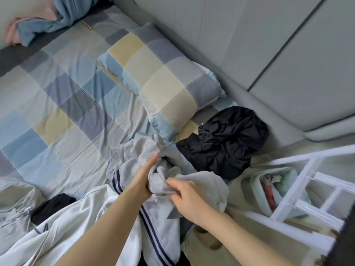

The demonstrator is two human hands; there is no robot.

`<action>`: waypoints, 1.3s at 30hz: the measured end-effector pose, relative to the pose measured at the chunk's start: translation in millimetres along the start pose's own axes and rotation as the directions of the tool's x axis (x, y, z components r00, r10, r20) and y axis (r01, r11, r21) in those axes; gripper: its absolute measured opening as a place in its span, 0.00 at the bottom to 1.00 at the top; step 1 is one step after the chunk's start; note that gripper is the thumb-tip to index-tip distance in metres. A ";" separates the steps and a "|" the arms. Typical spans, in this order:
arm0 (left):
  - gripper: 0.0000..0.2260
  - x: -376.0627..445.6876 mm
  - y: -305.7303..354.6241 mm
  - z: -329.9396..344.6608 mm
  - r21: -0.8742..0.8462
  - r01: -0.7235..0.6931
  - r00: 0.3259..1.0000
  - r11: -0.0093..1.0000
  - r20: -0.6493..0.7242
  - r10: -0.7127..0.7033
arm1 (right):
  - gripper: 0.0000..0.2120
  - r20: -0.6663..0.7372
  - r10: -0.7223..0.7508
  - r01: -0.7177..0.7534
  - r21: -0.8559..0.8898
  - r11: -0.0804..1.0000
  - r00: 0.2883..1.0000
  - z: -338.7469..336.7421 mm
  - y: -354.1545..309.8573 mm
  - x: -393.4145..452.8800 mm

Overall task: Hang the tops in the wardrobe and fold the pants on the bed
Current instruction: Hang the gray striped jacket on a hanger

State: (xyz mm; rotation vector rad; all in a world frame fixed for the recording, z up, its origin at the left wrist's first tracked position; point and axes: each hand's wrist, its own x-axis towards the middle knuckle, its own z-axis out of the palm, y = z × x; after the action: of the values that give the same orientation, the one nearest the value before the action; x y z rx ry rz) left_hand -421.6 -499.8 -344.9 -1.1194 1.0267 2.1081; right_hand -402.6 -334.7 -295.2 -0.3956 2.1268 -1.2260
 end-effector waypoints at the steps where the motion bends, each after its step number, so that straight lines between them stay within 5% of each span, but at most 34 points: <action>1: 0.15 -8.7 2.5 1.8 0.028 -0.047 0.996 0.998 -0.078 0.049 | 0.16 0.010 0.013 -0.013 0.040 0.999 1.000 -0.6 -6.7 -7.7; 3: 0.02 -30.1 8.8 2.2 0.097 -0.147 0.958 0.984 -0.235 0.166 | 0.18 0.013 0.050 -0.050 0.063 0.997 0.999 -9.9 -23.0 -21.8; 5: 0.05 -57.9 19.5 1.1 0.161 -0.228 0.933 0.960 -0.245 0.263 | 0.16 0.059 0.068 -0.070 0.036 0.997 0.996 -21.5 -44.6 -38.2; 7: 0.06 -91.9 34.4 -1.0 0.214 -0.273 0.935 0.938 -0.168 0.311 | 0.03 0.113 0.104 -0.113 0.073 0.991 0.988 -30.6 -65.8 -57.4; 15: 0.13 -255.4 94.6 5.3 0.487 -0.432 0.902 0.759 0.236 0.363 | 0.25 -0.278 0.278 -0.297 -0.025 0.955 0.919 -51.7 -133.5 -103.1; 18: 0.09 -318.4 105.5 4.9 0.569 -0.509 0.856 0.646 0.413 0.311 | 0.33 -0.355 0.198 -0.179 0.086 0.980 0.914 -42.7 -169.9 -116.4; 22: 0.10 -386.4 114.3 -9.5 0.648 -0.570 0.815 0.505 0.523 0.248 | 0.13 -0.432 0.163 -0.138 0.089 0.986 0.887 -29.7 -202.6 -132.1; 26: 0.10 -416.2 120.6 -24.7 0.761 -0.590 0.788 0.271 0.469 0.398 | 0.10 -0.615 0.328 -0.052 0.422 0.905 0.717 -44.3 -261.0 -163.4; 29: 0.02 -419.1 122.2 -27.5 0.823 -0.561 0.736 0.089 0.447 0.509 | 0.12 -0.762 0.205 0.011 0.268 0.963 0.614 -67.2 -314.5 -189.2; 34: 0.18 -427.4 124.6 -20.3 0.820 -0.555 0.600 -0.144 0.514 0.613 | 0.07 -0.838 -0.101 0.022 -0.106 0.994 0.536 -91.0 -388.7 -245.9; 39: 0.21 -455.3 130.4 -2.1 0.795 -0.486 0.461 -0.363 0.586 0.666 | 0.06 -0.854 -0.241 0.063 -0.239 0.969 0.461 -89.3 -417.5 -308.9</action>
State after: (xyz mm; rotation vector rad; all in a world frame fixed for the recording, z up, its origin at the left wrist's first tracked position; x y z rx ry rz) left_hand -283.7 -622.5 91.2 0.2595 3.0043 0.9524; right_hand -254.2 -324.2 210.3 0.0371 3.1724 -1.5586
